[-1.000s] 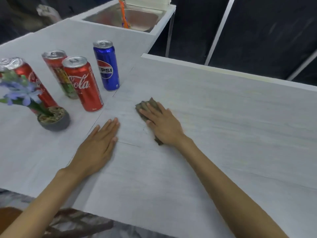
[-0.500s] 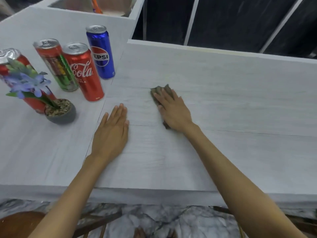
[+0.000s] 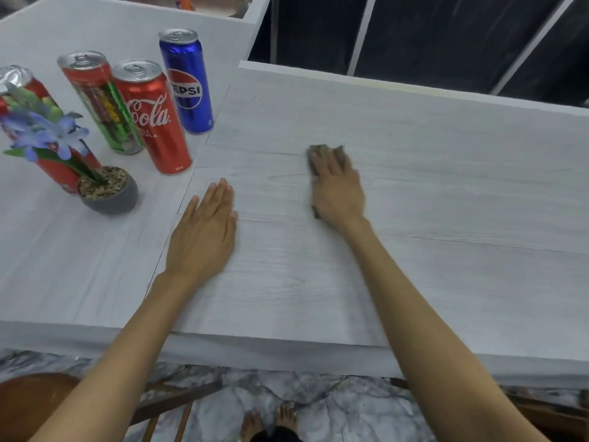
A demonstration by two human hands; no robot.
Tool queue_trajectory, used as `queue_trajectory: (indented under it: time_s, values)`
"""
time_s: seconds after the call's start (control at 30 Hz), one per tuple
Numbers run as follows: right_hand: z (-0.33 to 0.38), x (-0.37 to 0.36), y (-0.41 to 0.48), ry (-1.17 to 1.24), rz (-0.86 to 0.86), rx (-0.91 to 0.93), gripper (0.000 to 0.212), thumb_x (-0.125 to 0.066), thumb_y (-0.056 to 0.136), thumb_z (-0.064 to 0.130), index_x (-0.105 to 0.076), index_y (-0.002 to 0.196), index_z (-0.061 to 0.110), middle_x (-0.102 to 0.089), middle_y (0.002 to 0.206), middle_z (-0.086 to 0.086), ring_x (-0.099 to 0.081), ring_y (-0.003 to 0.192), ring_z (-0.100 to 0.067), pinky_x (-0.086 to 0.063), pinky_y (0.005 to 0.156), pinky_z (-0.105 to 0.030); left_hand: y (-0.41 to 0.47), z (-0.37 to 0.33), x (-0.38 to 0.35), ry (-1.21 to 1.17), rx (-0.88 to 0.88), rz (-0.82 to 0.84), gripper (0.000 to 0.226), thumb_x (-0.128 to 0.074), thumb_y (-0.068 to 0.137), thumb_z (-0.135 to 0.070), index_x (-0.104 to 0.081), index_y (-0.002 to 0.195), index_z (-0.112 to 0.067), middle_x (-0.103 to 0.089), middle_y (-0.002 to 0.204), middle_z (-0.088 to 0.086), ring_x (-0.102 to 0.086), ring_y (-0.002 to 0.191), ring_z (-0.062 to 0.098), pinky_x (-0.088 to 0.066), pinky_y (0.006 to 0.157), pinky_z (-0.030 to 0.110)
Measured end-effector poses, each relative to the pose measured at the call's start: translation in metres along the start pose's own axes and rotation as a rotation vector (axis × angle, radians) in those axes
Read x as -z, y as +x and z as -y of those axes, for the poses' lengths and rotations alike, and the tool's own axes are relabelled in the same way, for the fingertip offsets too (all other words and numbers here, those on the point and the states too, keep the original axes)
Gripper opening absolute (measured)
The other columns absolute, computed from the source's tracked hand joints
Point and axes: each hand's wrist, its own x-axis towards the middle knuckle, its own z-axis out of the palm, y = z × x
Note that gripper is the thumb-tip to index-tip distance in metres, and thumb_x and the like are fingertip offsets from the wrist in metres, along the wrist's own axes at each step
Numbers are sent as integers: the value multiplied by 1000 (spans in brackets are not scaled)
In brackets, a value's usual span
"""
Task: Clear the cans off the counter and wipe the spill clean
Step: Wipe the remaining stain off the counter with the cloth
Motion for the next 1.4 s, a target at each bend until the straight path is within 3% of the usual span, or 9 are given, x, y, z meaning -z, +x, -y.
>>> queue_trajectory:
  time_s: [0.13, 0.23, 0.37, 0.5, 0.67, 0.8, 1.07, 1.27, 1.4]
  values:
    - [83, -23, -53, 49, 85, 350, 50, -26, 100, 27, -13, 148, 28, -4, 159, 5, 4, 147, -22, -3, 117, -43, -2, 10, 6, -53, -5, 34, 63, -9, 89, -36, -12, 147, -11, -10, 157, 1, -6, 144, 8, 1, 116, 26]
    - [60, -10, -64, 78, 167, 492, 48, -25, 101, 29, -14, 147, 33, -6, 159, 9, 1, 147, -18, -3, 117, -41, -18, 33, 16, -72, -2, 76, 63, -8, 90, -41, -10, 147, -16, -7, 156, -5, 0, 138, -2, 4, 115, 22]
    - [8, 0, 11, 74, 199, 401, 48, -25, 101, 30, -15, 148, 33, -6, 158, 8, -1, 147, -19, -6, 119, -47, -47, 57, 30, -76, 22, 115, 65, -2, 88, -49, -7, 147, -24, -1, 152, -16, 3, 139, -6, 7, 114, 18]
    - [37, -13, 52, 1, 141, 269, 50, -23, 101, 28, -11, 149, 27, -5, 159, 3, 0, 146, -25, -10, 118, -46, -69, 71, 35, -41, 94, 81, 70, 3, 84, -52, -8, 147, -23, 1, 150, -18, 3, 139, -6, 8, 114, 19]
    - [117, -35, -61, 78, 115, 549, 55, -26, 98, 23, -8, 150, 26, -4, 159, 6, 4, 147, -21, -9, 116, -47, -73, 75, 34, -34, 112, 32, 72, 2, 84, -48, -15, 146, -16, -10, 153, -9, -2, 139, -2, 5, 114, 20]
    - [108, -27, -138, 127, 131, 657, 51, -29, 99, 25, -17, 148, 30, -14, 157, 6, -8, 146, -23, -7, 115, -44, -74, 78, 33, -14, 81, 27, 71, 4, 84, -47, -14, 146, -17, -11, 155, -6, 1, 139, -1, 6, 114, 21]
    - [101, -16, -115, 40, 39, 15, 53, -25, 99, 26, -7, 149, 25, 0, 159, 0, 7, 147, -23, 2, 119, -40, -77, 87, 38, -59, -24, 43, 59, -6, 92, -36, -14, 147, -15, -10, 156, -4, 1, 138, -1, 5, 115, 23]
    - [208, -36, -153, 343, 54, -31, 67, -14, 91, 39, -2, 149, 6, 2, 159, -7, 12, 146, -23, 12, 117, -36, -79, 101, 46, -173, -84, 86, 56, -12, 94, -31, -17, 146, -13, -14, 156, -1, -5, 139, 1, 4, 115, 25]
    - [230, -36, -149, 683, 234, -98, 52, -29, 97, 23, -19, 147, 15, 6, 159, 1, 16, 145, -13, 18, 114, -36, -80, 106, 64, -457, -6, 64, 45, -27, 100, -20, -25, 144, -11, -25, 153, 3, -17, 140, 6, -6, 113, 17]
